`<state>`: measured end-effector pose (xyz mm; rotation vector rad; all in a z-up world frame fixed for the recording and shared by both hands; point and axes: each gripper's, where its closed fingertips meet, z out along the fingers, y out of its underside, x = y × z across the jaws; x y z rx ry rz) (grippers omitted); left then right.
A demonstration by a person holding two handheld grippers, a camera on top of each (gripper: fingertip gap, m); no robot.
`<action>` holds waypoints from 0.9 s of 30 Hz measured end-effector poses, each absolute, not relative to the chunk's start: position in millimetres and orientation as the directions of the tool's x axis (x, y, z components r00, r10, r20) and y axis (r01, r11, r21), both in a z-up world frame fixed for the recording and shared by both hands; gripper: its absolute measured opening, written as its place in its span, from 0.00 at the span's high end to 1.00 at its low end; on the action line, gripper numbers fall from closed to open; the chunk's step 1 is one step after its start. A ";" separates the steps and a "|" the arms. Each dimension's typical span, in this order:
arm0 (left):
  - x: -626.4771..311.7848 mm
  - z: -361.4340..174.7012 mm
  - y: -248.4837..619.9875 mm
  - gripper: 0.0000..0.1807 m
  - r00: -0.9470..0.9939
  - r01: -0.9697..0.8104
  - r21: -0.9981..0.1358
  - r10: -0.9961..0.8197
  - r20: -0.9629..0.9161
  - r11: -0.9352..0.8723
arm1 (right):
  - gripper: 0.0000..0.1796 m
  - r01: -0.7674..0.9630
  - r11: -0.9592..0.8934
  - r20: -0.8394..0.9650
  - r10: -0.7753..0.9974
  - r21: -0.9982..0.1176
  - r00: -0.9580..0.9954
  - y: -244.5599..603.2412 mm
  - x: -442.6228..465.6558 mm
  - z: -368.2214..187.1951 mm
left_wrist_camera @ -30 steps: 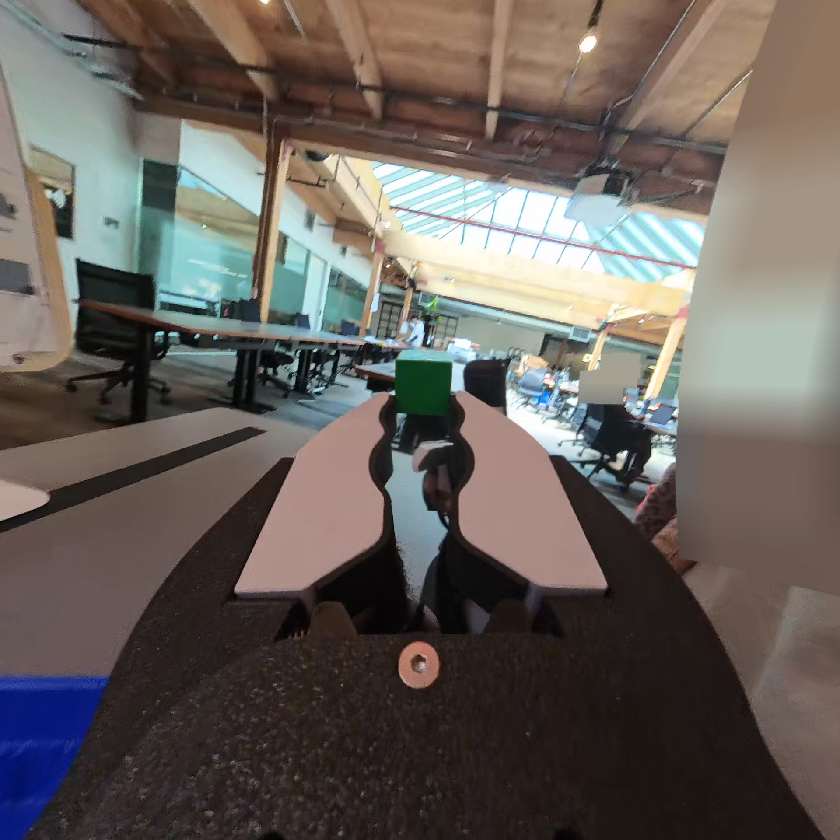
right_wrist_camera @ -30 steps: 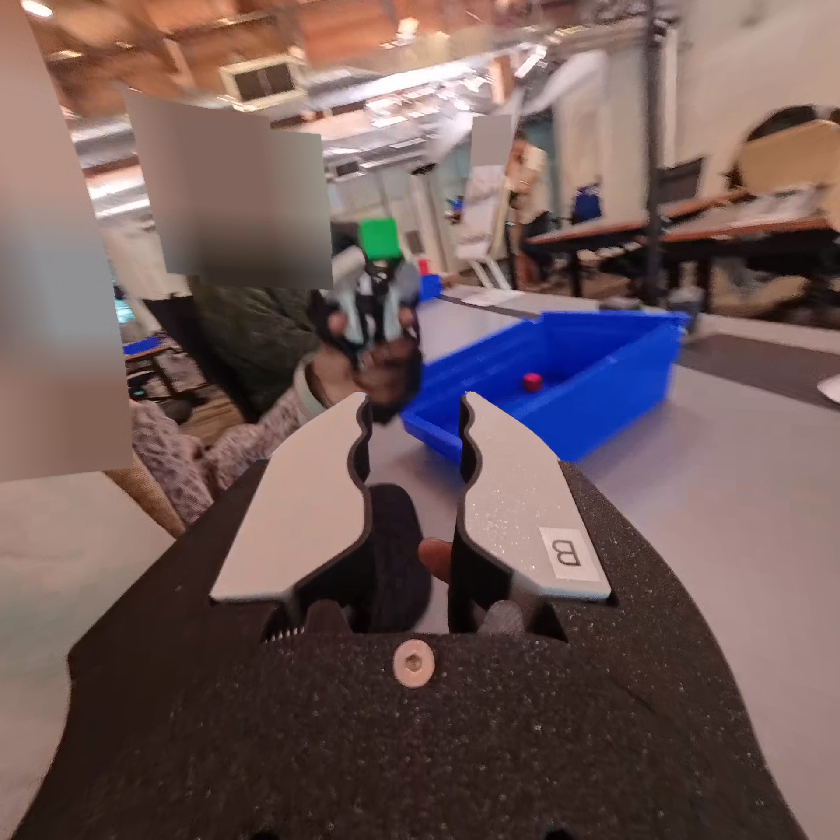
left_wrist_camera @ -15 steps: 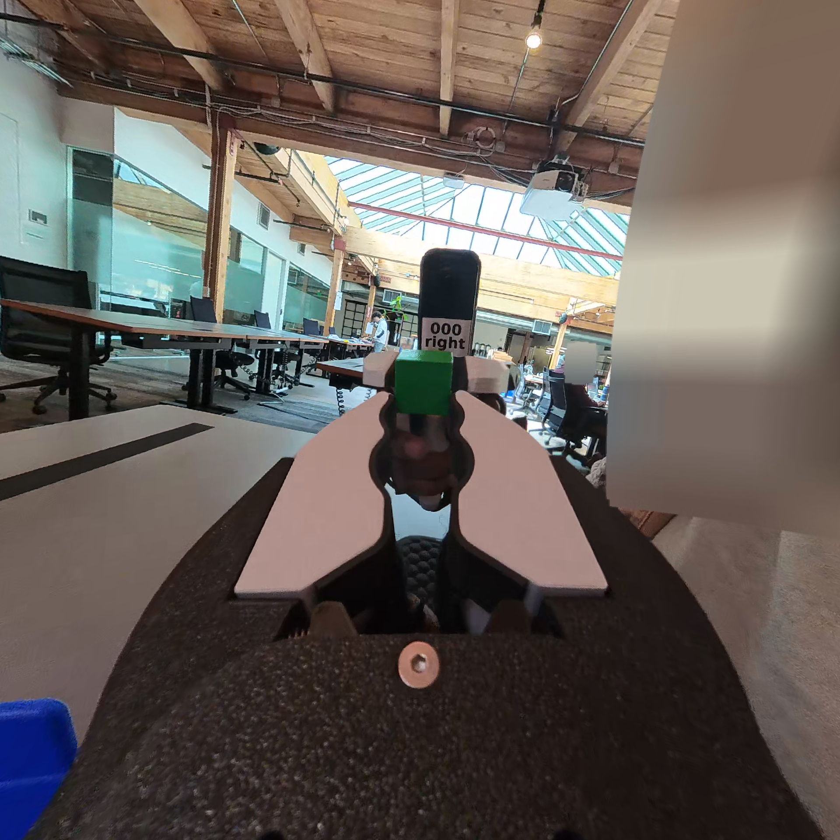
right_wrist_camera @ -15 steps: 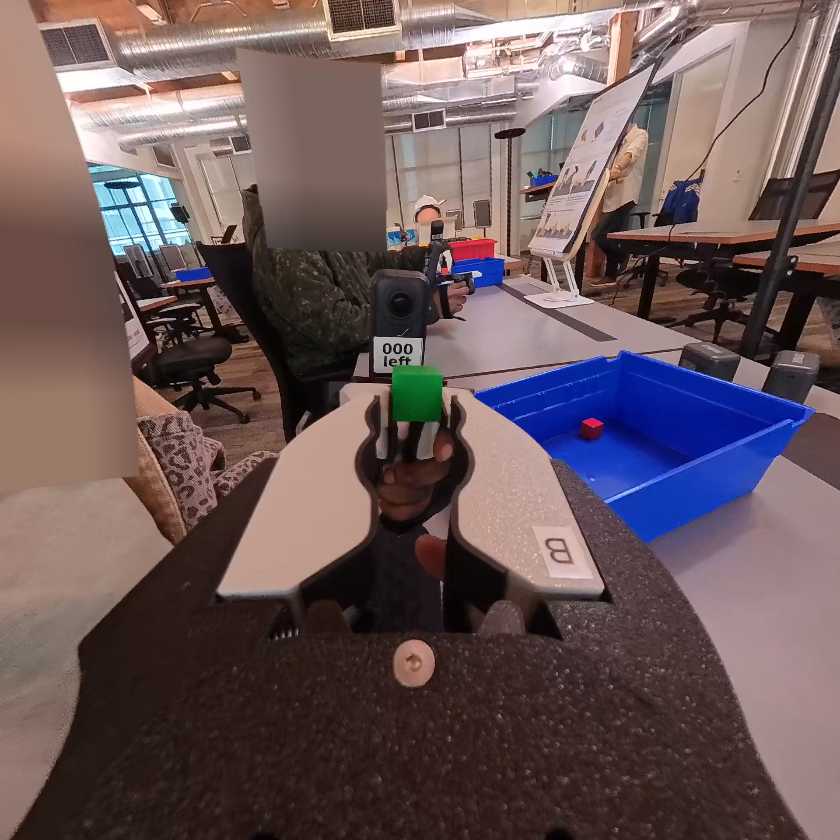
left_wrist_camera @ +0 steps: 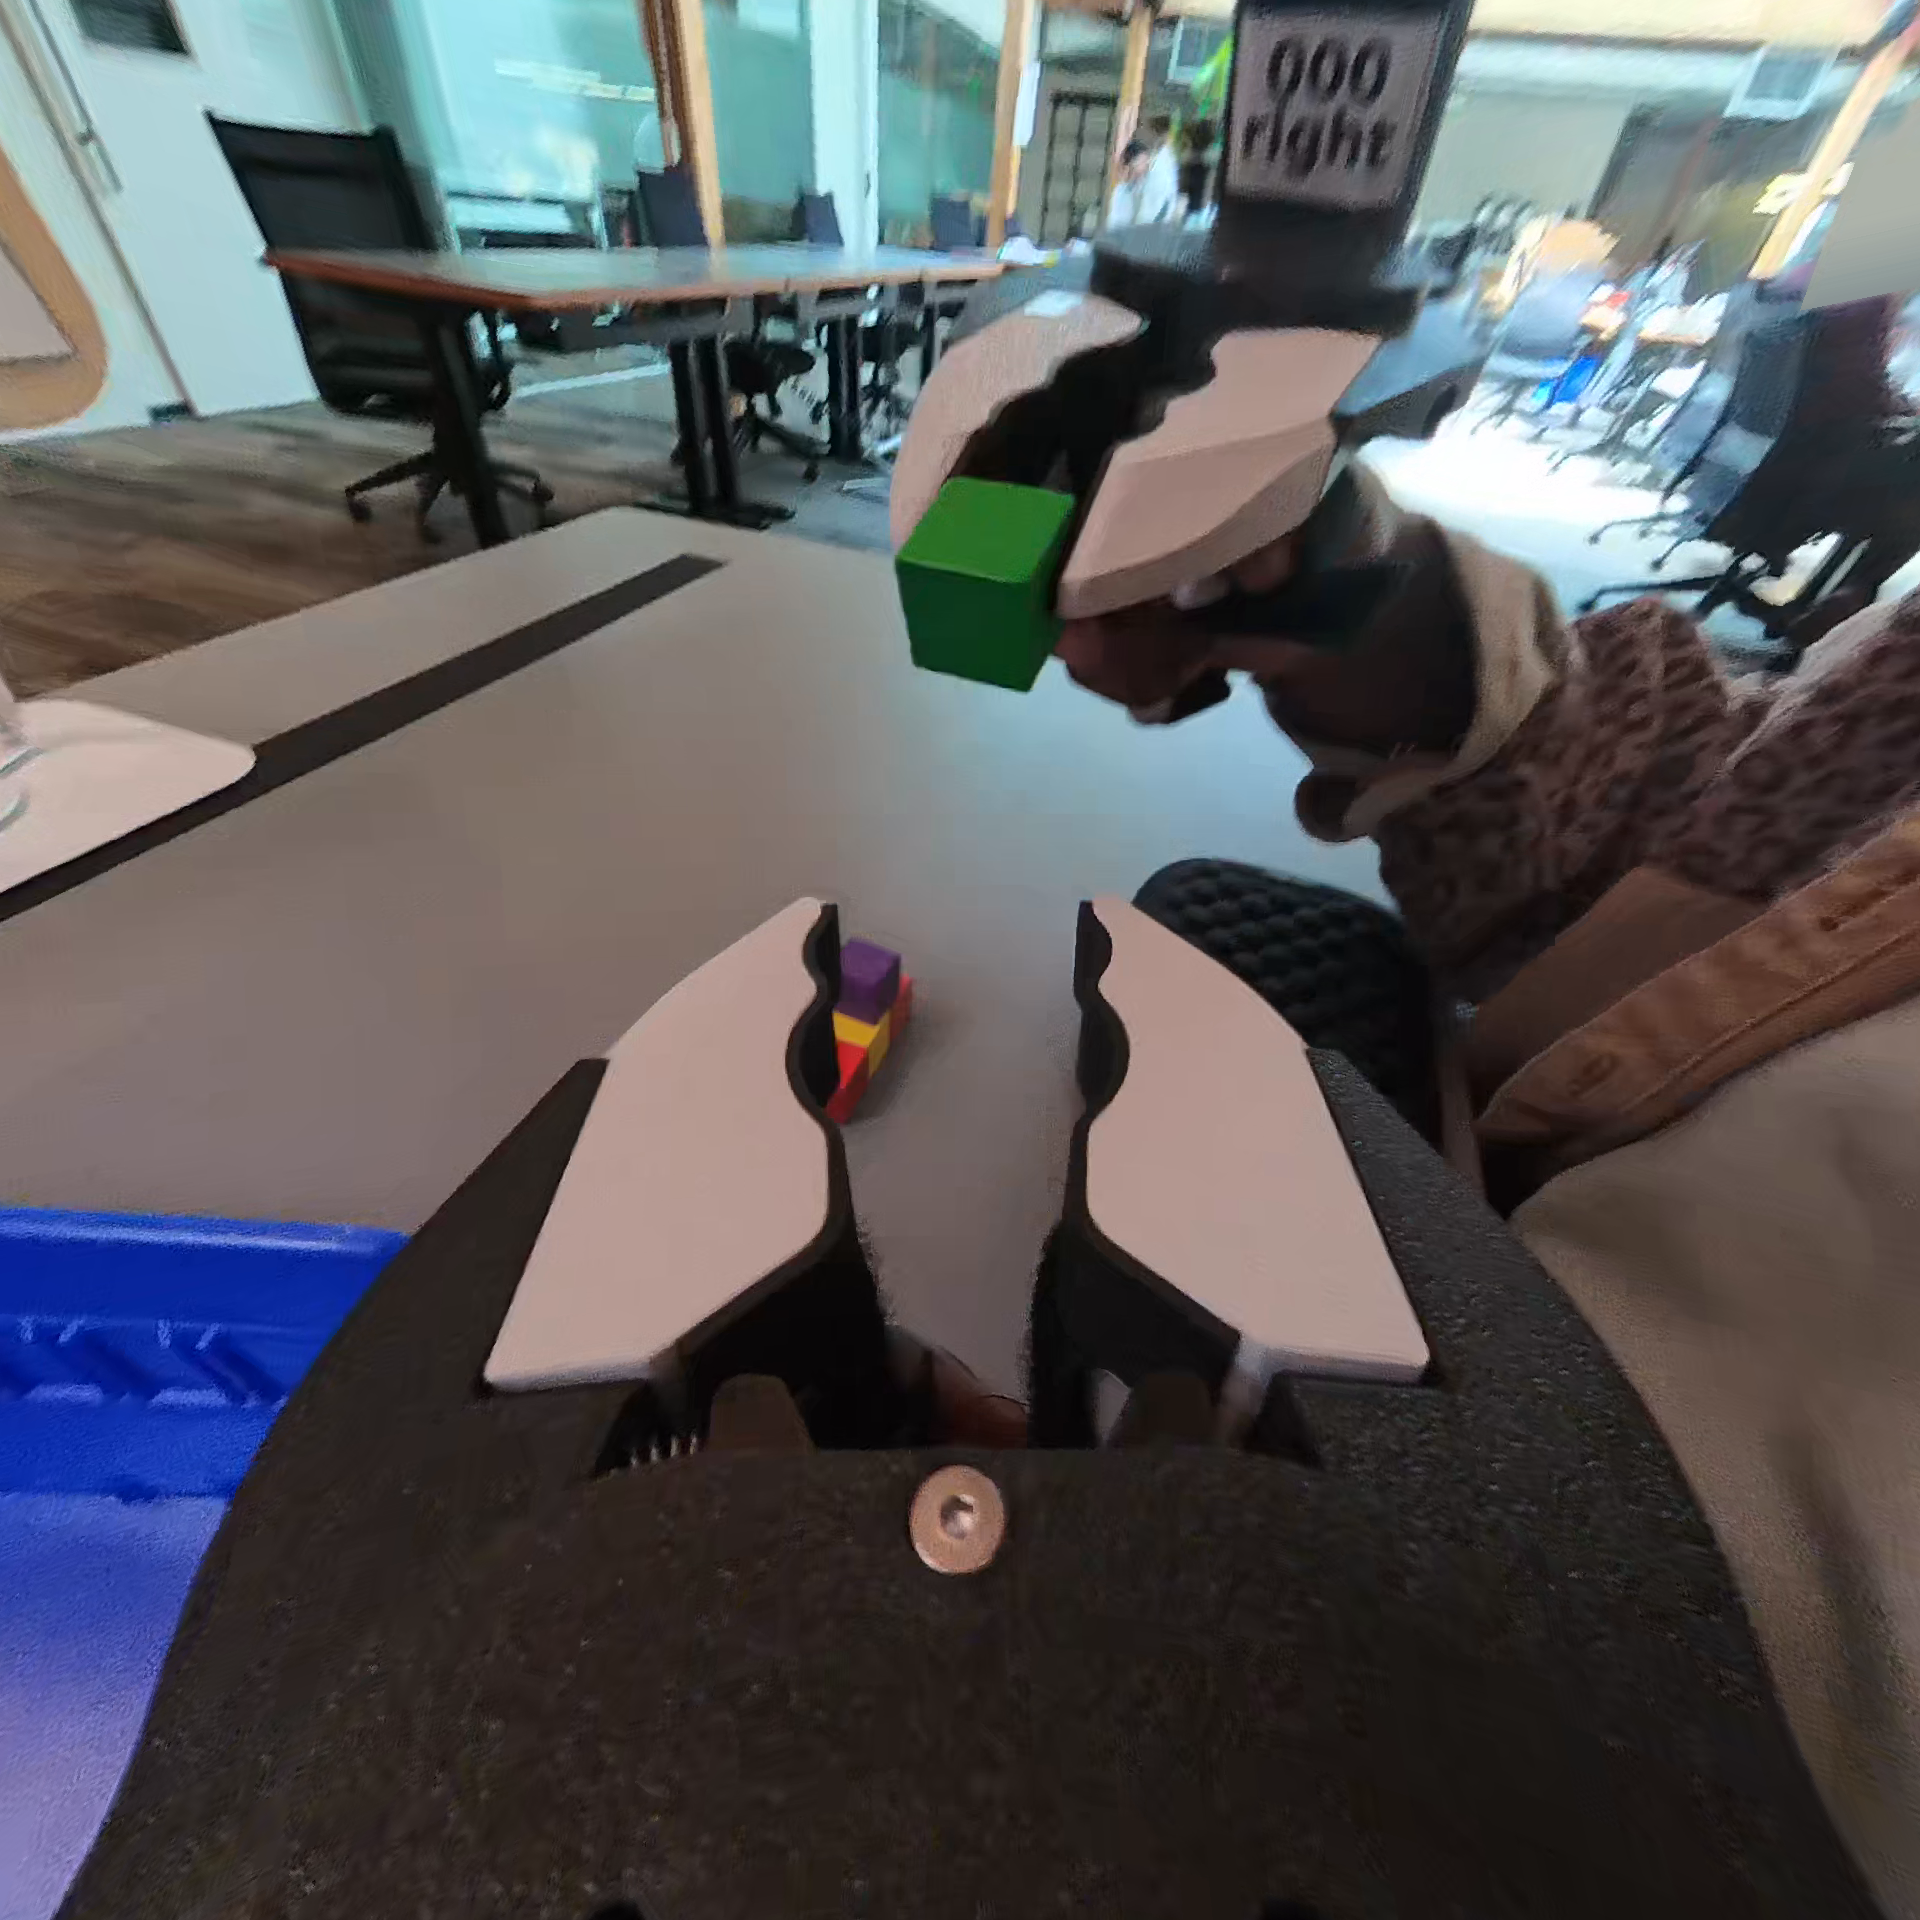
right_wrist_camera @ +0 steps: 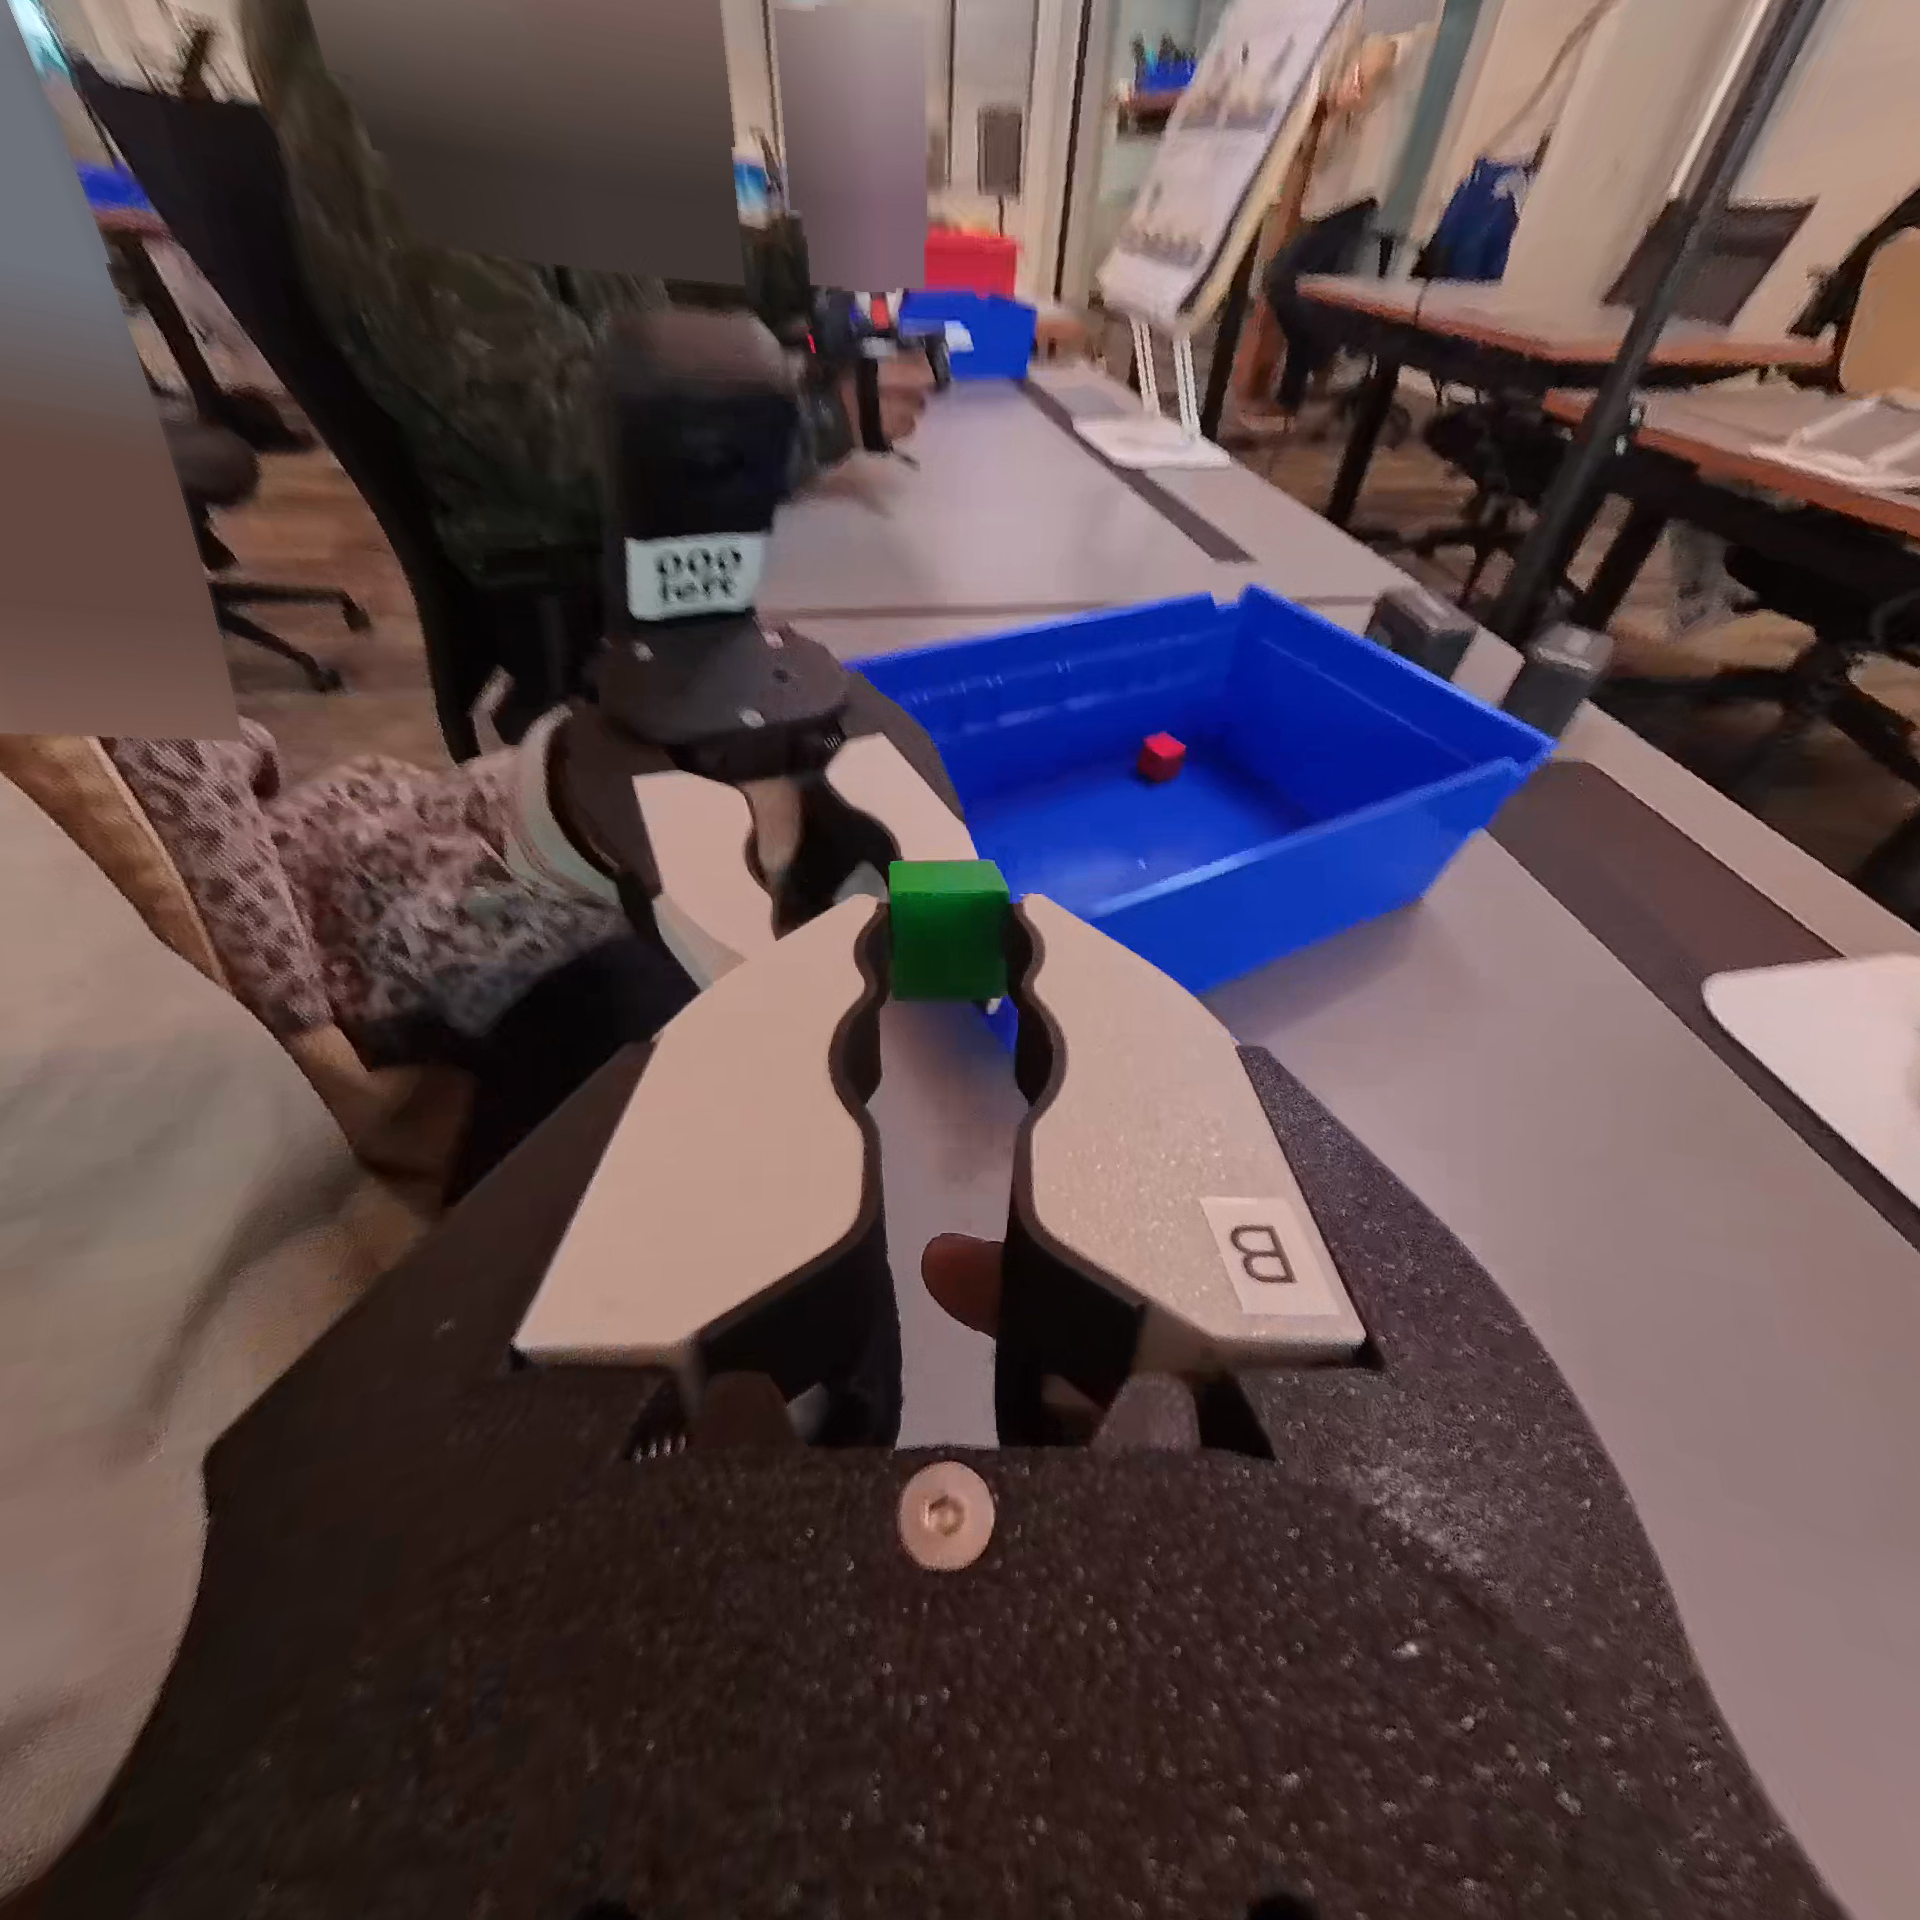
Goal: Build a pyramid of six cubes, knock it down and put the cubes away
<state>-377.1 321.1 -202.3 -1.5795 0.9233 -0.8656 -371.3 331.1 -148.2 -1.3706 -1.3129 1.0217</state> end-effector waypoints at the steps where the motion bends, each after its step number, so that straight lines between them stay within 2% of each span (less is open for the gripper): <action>1: -376.0 -207.5 322.9 0.76 0.449 -0.154 -0.977 -0.891 0.066 -0.150 | 0.88 0.246 0.028 0.052 0.995 -0.969 0.090 335.8 -366.7 -153.6; 7: -372.5 -218.5 328.0 0.75 0.457 -0.233 -0.949 -0.885 0.085 -0.212 | 0.88 0.436 0.013 0.082 0.987 -0.900 0.140 354.0 -347.5 -179.7; 21: -373.4 -237.0 336.3 0.73 0.481 -0.332 -0.916 -0.876 0.042 -0.226 | 0.88 0.625 -0.010 0.096 0.986 -0.780 0.135 364.8 -333.8 -210.7; 24: -375.4 -247.5 337.2 0.71 0.490 -0.384 -0.887 -0.871 0.040 -0.257 | 0.88 0.683 -0.030 0.066 0.991 -0.730 0.114 364.1 -330.6 -219.0; 27: -379.0 -262.4 338.1 0.66 0.514 -0.453 -0.833 -0.856 0.047 -0.318 | 0.88 0.776 -0.038 0.077 0.991 -0.630 0.111 369.7 -322.6 -230.2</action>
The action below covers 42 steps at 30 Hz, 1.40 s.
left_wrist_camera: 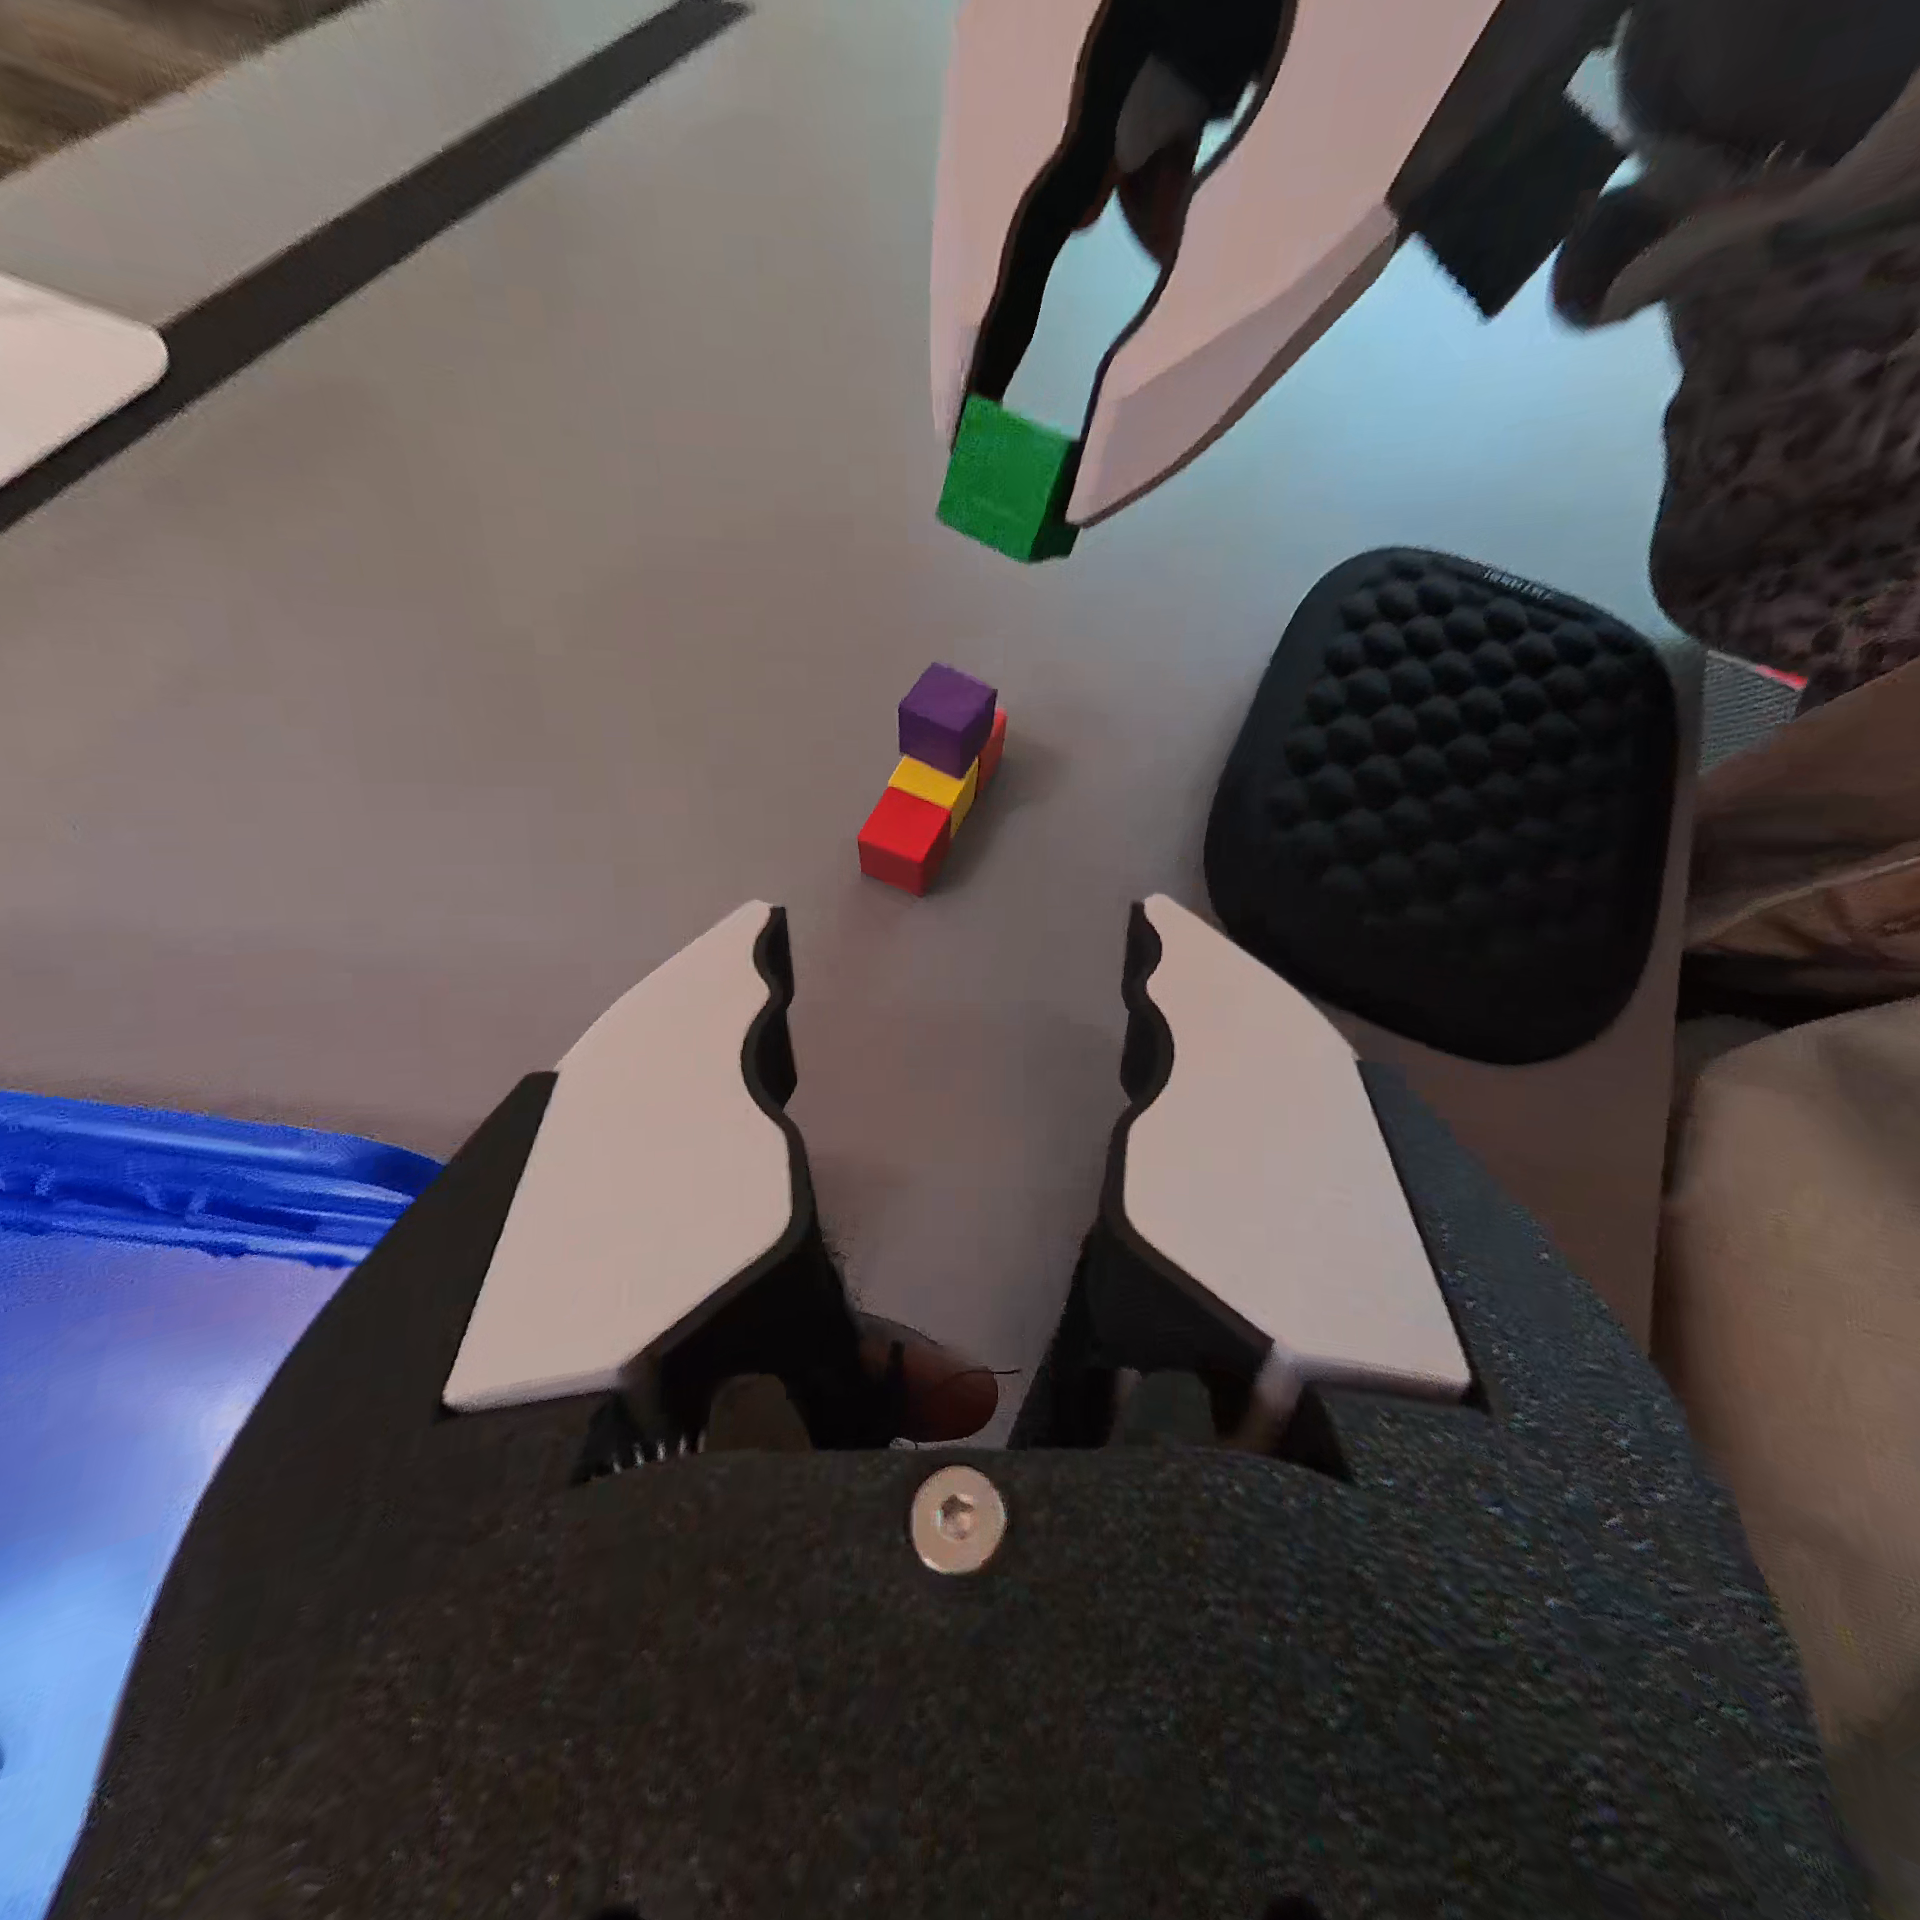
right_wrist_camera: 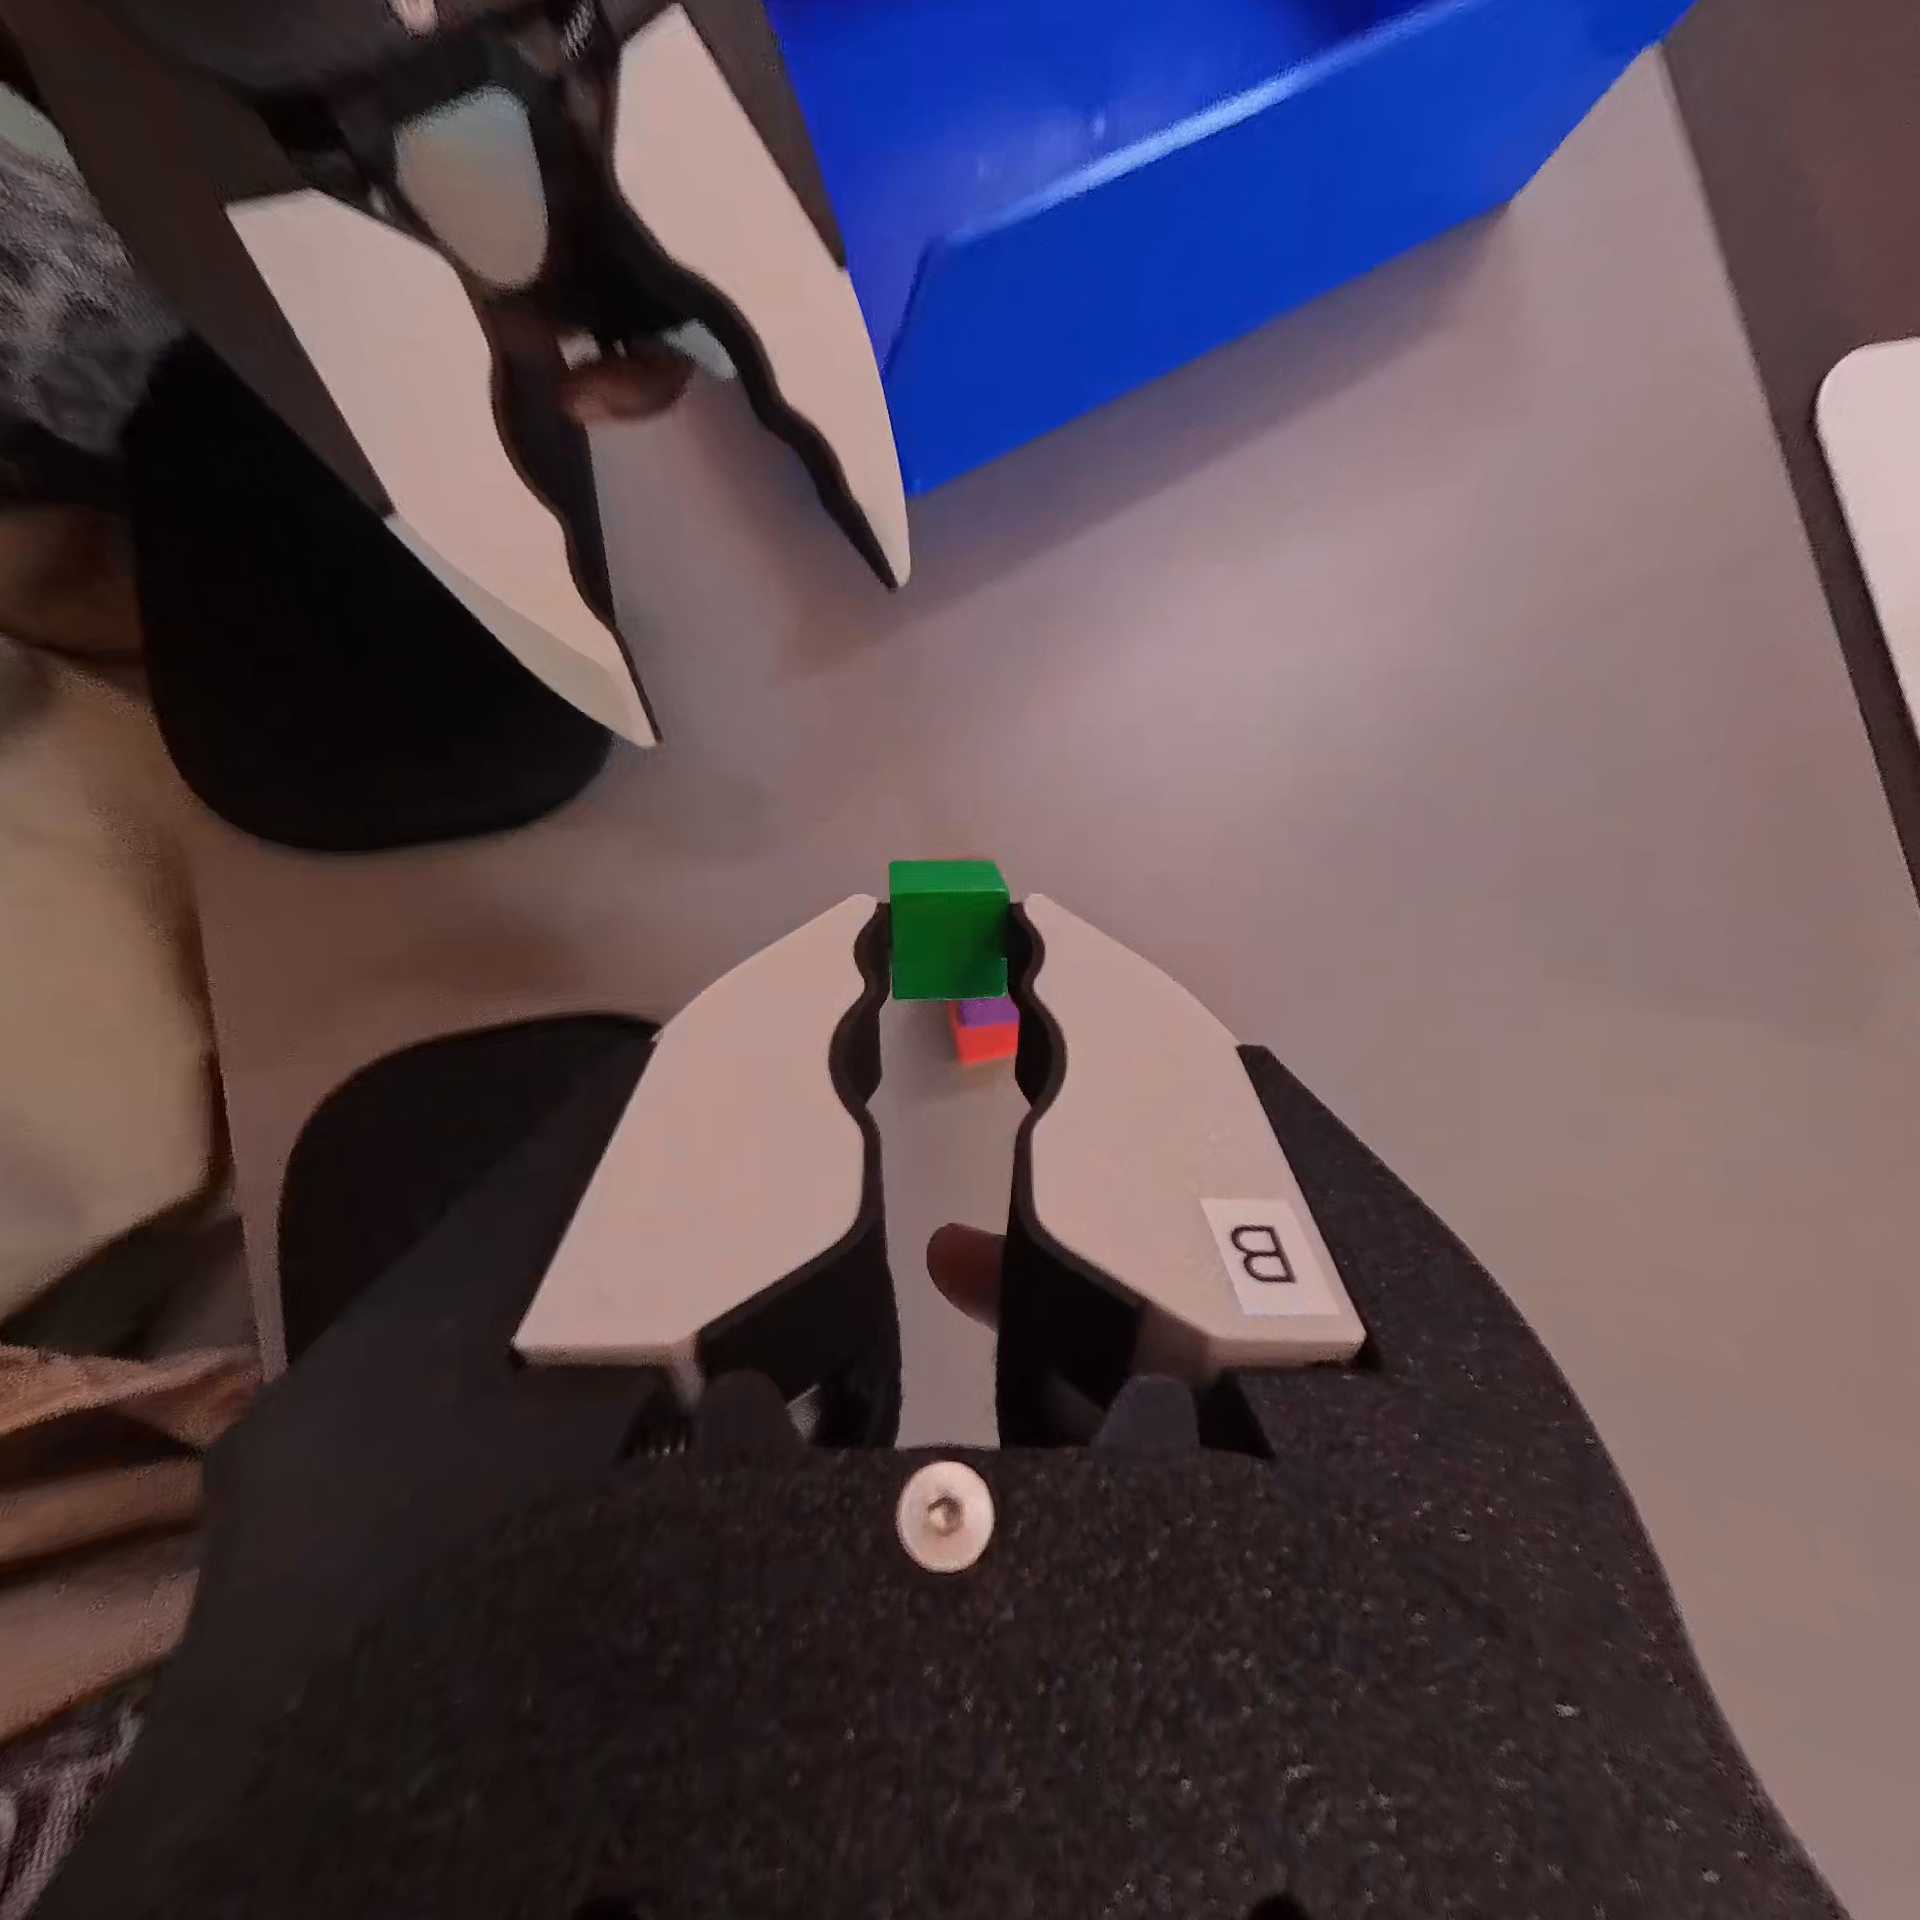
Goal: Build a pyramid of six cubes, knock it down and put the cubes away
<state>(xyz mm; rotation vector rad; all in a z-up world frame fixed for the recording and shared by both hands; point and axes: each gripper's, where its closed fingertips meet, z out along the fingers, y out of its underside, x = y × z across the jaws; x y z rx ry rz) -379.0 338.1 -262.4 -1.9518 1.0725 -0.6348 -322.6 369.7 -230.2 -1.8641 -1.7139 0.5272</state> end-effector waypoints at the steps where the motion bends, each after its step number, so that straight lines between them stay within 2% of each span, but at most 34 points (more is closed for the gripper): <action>1: -378.8 -266.6 337.7 0.65 0.516 -0.469 -0.818 -0.855 0.053 -0.334 | 0.88 0.802 -0.028 0.081 0.992 -0.596 0.094 369.7 -321.1 -233.7; 7: -373.8 -286.6 335.3 0.64 0.508 -0.516 -0.769 -0.857 0.080 -0.378 | 0.88 0.900 -0.005 0.053 0.998 -0.436 0.031 374.3 -324.4 -253.2; 16: -367.7 -294.1 332.9 0.65 0.482 -0.508 -0.777 -0.871 0.101 -0.371 | 0.88 0.971 0.082 0.041 0.996 -0.224 -0.075 381.5 -337.1 -294.3; 32: -365.2 -294.7 331.9 0.65 0.469 -0.496 -0.789 -0.877 0.110 -0.364 | 0.88 0.984 0.080 0.042 0.996 -0.162 -0.074 383.8 -331.1 -315.0; 42: -364.7 -293.5 331.2 0.66 0.464 -0.487 -0.793 -0.878 0.120 -0.366 | 0.87 0.980 0.070 0.033 0.997 -0.188 -0.065 381.8 -334.5 -313.9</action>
